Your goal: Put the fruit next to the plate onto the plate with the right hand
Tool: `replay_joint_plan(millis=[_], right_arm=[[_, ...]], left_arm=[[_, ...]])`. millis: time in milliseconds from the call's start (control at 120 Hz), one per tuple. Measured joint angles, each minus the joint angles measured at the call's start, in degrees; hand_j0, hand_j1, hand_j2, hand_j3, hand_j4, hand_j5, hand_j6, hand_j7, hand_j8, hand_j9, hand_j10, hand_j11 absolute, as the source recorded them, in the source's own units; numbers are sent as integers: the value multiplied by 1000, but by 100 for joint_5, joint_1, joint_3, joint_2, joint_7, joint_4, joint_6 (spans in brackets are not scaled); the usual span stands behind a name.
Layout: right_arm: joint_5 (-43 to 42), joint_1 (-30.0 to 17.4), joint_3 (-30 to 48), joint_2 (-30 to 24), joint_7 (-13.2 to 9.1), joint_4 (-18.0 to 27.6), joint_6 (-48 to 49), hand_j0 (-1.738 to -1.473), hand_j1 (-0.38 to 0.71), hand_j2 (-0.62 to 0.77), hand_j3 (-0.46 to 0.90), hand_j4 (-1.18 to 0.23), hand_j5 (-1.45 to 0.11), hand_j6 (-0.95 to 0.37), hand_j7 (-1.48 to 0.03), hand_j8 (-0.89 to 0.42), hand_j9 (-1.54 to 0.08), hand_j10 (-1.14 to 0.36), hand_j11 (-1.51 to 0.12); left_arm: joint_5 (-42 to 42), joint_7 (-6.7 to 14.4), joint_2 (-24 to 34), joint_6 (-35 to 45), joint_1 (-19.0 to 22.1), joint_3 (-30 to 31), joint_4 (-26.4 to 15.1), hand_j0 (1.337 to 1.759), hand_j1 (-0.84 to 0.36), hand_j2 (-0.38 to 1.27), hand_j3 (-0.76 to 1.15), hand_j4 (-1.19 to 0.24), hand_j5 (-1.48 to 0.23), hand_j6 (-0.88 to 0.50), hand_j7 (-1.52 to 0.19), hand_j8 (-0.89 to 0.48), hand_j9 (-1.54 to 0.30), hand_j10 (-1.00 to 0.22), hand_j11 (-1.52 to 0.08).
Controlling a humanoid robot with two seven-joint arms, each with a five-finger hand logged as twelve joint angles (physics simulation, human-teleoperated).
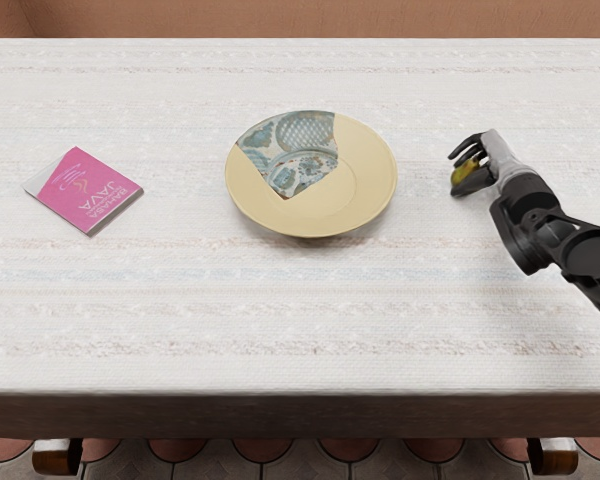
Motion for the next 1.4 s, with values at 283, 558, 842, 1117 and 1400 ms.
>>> replay_joint_plan(millis=[283,558,842,1117,1400], right_arm=[[39,53,27,-239,2,188,186,-1654,254,384,0,-822,-1074,-758,-1069,-443,-1083,-450,-1077],[165,139,74,-511,-24,675,376,-1654,316,521,0,-847,-1146,-843,-1117,-392,-1149,-412,-1127],[450,327,81,-918,-85,1560,639,-1653,335,551,0,-852,-1171,-850,-1130,-377,-1179,-392,-1140],[739,588,86,-1425,-442,2516,807,-1654,287,472,0,-851,-1179,-862,-1133,-380,-1176,-428,-1151],[989,892,76,-1487,-835,3096,931,-1655,315,567,0,-848,-1188,-872,-1134,-399,-1170,-438,-1152]], left_arm=[[-1,2,0,0,-55,1,0,1658,325,4,0,-20,-26,-20,-26,-20,-26,-20,-26],[-1,0,0,0,-43,-8,0,1658,325,4,0,-20,-26,-20,-26,-20,-26,-20,-26],[-1,2,0,0,86,-24,0,1658,325,4,0,-20,-26,-20,-26,-20,-26,-20,-26],[0,2,0,0,138,-26,0,1658,325,4,0,-20,-26,-20,-26,-20,-26,-20,-26],[-1,2,0,0,173,-16,0,1658,325,4,0,-20,-26,-20,-26,-20,-26,-20,-26]])
